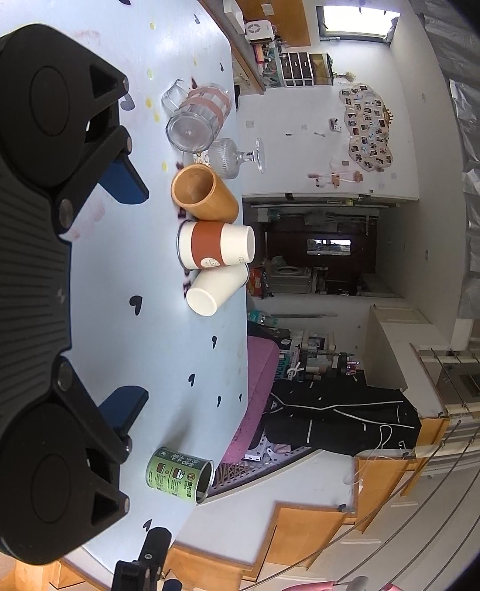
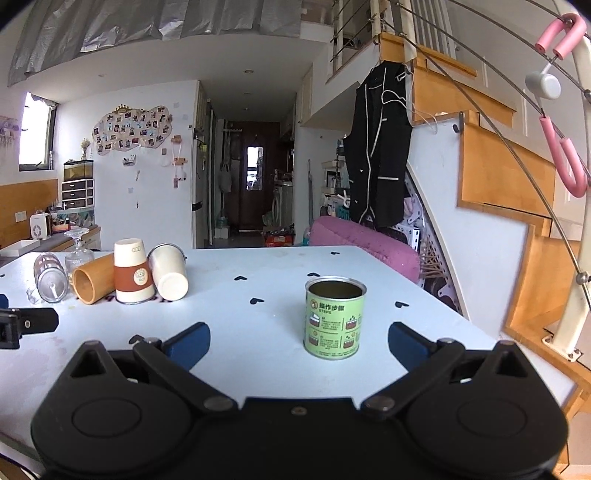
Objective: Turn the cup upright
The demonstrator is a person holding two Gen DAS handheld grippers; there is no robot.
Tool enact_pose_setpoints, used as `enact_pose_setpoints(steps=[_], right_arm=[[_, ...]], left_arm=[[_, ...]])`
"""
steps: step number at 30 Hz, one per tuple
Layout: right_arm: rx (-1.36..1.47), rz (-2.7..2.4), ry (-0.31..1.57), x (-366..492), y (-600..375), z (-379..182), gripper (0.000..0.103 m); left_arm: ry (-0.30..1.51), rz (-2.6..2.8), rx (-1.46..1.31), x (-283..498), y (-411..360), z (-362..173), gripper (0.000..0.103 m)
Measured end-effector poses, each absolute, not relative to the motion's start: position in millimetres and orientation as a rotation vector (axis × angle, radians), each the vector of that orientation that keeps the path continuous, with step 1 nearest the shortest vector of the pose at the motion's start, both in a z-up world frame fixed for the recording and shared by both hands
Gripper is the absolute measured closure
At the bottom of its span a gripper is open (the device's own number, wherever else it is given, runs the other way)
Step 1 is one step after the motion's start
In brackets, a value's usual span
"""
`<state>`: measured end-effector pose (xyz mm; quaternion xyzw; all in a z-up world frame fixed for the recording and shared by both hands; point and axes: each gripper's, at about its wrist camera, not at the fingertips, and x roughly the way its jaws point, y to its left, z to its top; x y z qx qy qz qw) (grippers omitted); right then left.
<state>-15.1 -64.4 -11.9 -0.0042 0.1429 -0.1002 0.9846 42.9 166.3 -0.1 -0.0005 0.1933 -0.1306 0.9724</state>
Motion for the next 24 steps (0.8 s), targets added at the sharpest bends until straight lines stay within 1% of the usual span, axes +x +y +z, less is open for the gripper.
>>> enact_pose_setpoints(steps=[24], right_arm=[[-0.023,-0.209,0.305,-15.9,-58.4,-13.7,0.0]], left_arm=[[0.404,-0.259,-0.008,42.4,165.7,-3.7,0.0]])
